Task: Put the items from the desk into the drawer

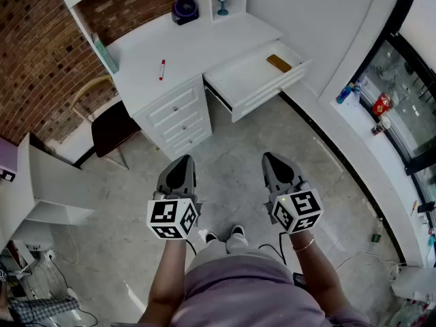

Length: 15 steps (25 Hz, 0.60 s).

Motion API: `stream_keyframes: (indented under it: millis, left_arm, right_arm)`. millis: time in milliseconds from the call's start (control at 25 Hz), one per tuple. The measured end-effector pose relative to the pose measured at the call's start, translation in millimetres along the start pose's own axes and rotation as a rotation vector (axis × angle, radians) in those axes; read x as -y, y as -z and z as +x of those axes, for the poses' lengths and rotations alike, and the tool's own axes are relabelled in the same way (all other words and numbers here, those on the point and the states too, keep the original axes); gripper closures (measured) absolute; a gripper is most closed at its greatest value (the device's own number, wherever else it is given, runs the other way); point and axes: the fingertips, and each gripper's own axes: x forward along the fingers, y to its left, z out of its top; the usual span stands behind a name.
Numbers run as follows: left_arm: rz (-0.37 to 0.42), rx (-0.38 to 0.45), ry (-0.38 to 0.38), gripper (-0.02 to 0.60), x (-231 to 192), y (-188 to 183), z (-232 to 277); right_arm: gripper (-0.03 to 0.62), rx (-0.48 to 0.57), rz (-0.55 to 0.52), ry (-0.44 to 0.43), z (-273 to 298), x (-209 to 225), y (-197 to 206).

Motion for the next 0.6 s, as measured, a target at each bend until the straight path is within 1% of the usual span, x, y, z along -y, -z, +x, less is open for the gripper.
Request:
stream_keyframes:
  millis: [120, 240, 440, 560, 600]
  left_arm:
    - [0.000, -0.007, 0.004, 0.581, 12, 3, 7]
    - [-0.005, -0.031, 0.007, 0.581, 24, 12, 9]
    - [0.014, -0.053, -0.026, 0.581, 25, 16, 12]
    - [0.004, -0.055, -0.041, 0.580, 24, 17, 13]
    - [-0.001, -0.056, -0.046, 0.564, 23, 18, 13]
  right_arm:
    - [0.594, -0.010, 0.017, -0.006, -8, 9, 3]
    - [0.592, -0.028, 0.044, -0.005, -19, 17, 11]
    - [0.592, -0.041, 0.056, -0.012, -17, 27, 18]
    - [0.592, -0.047, 0.053, -0.003, -13, 34, 17]
    - [0.591, -0.047, 0.052, -0.001, -12, 35, 17]
